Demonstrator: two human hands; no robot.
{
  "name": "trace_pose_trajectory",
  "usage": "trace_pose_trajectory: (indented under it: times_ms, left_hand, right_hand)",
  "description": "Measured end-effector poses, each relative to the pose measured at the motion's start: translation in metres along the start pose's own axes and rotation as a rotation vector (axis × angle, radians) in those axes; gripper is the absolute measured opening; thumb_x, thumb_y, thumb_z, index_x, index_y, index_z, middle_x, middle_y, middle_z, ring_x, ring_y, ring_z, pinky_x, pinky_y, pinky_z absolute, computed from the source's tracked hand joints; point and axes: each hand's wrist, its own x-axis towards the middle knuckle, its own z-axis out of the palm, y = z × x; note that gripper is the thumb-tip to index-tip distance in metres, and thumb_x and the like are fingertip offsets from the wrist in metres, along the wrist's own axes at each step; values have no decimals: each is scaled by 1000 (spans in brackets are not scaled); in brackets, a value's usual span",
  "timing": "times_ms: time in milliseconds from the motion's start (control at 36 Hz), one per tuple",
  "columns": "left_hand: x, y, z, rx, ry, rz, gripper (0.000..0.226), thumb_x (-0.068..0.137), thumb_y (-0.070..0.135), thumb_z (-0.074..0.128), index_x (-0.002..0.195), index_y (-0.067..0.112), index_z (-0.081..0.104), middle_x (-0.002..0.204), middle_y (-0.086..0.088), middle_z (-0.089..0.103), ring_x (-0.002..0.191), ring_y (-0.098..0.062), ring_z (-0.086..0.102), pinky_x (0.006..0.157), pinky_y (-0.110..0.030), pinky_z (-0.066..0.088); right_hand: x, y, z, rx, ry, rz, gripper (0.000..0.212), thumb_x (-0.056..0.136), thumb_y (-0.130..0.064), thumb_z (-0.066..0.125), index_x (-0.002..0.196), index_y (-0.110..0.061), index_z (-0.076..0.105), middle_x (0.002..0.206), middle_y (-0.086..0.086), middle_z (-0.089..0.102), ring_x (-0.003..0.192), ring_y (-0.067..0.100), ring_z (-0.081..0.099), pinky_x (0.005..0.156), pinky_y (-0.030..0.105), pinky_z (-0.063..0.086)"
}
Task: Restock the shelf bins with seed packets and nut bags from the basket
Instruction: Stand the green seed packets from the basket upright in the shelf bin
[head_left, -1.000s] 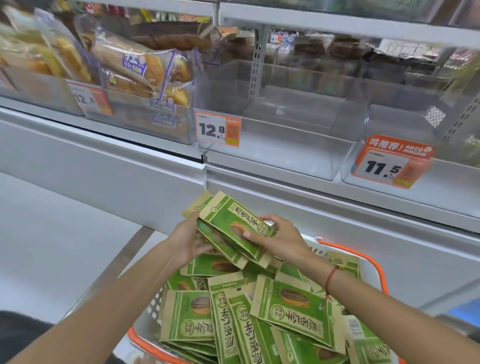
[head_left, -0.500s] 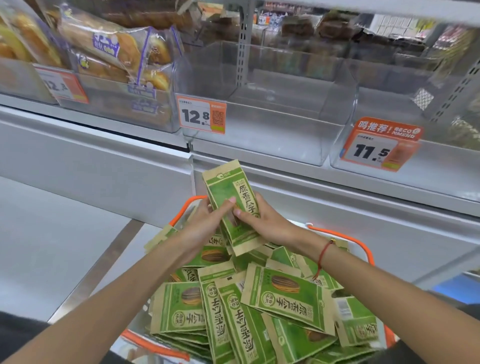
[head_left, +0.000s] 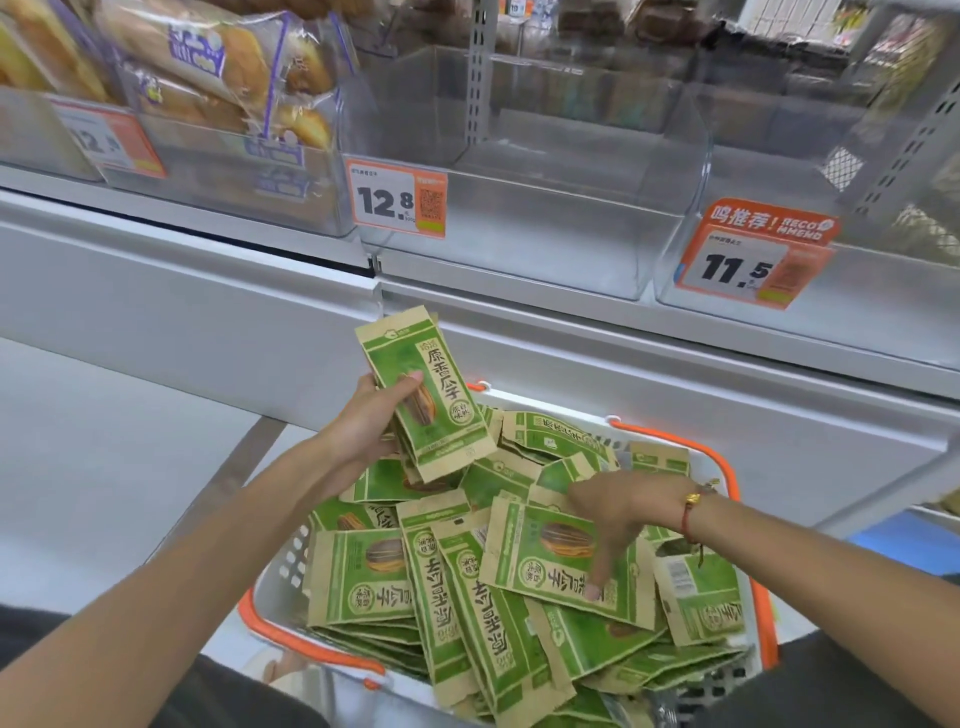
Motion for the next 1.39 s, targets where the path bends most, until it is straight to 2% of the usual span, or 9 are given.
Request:
trace_pose_trajectory:
  times_ms: [306, 417, 528, 639, 917, 1028, 1139, 1306, 1389]
  left_hand:
    - [-2, 17, -1, 216, -36, 47, 43, 95, 34, 52, 132, 22, 33, 122, -3, 58, 106, -23, 59, 95, -44, 45]
    - [-1, 20, 15, 429, -174, 76, 44, 88, 46, 58, 126, 35, 38, 117, 9, 60, 108, -15, 58, 96, -41, 44]
    - [3, 19, 27, 415, -204, 32, 28, 92, 41, 53, 118, 33, 44, 112, 1, 64, 95, -12, 61, 87, -37, 49]
    - [4, 20, 36, 189, -227, -102, 30, 95, 42, 38, 86, 27, 63, 69, -6, 68, 66, -11, 60, 97, -46, 41]
    - [-3, 21, 29, 101, -342, 46, 73, 69, 34, 78, 130, 26, 40, 119, -4, 65, 106, -23, 65, 94, -51, 49]
    - [-10, 29, 25, 2, -268, 131, 71, 68, 37, 73, 130, 28, 41, 118, -3, 67, 106, -23, 65, 94, -53, 49]
    - [-22, 44, 25, -75, -249, 195, 66, 67, 35, 70, 127, 26, 46, 118, -3, 66, 110, -24, 63, 98, -50, 46]
    - [-33, 61, 14, -28, -220, 335, 62, 59, 35, 65, 119, 25, 53, 112, -3, 68, 109, -23, 61, 97, -43, 46]
    - [-34, 82, 16, 91, -158, 501, 55, 53, 18, 55, 105, 36, 48, 101, 9, 61, 93, -1, 58, 76, -17, 47]
  right_hand:
    - [-45, 27, -76, 504, 246, -371, 20, 77, -17, 77, 96, -19, 71, 88, -3, 72, 68, -2, 62, 66, 13, 48]
    - [-46, 9, -95, 555, 528, -454, 29, 76, -20, 78, 104, -21, 71, 80, -18, 64, 67, -7, 58, 60, 7, 42]
    - [-33, 7, -98, 709, 754, -463, 50, 68, -12, 83, 111, -20, 58, 95, 0, 70, 82, 12, 68, 69, 18, 54]
    - [-30, 9, -96, 755, 838, -484, 58, 69, -8, 82, 114, -19, 48, 95, 1, 72, 81, 12, 69, 71, 27, 57]
    - [-28, -4, -94, 904, 1143, -440, 70, 71, -24, 82, 129, -29, 43, 123, -7, 53, 116, 14, 48, 99, 38, 44]
    - [-38, -2, -94, 1220, 742, -366, 91, 75, -32, 78, 147, -24, 22, 143, -2, 40, 129, 17, 42, 104, 33, 37]
    - [-51, -10, -90, 1174, 453, -547, 53, 88, -30, 63, 135, -25, 40, 120, -11, 61, 108, 3, 59, 91, 20, 46]
    - [-57, -22, -97, 1190, 739, -638, 66, 73, -21, 81, 130, -23, 47, 116, -6, 64, 106, 8, 61, 78, 15, 51]
    - [-57, -28, -100, 1137, 987, -761, 75, 65, -11, 87, 129, -18, 48, 115, -8, 64, 108, 12, 62, 87, 29, 54]
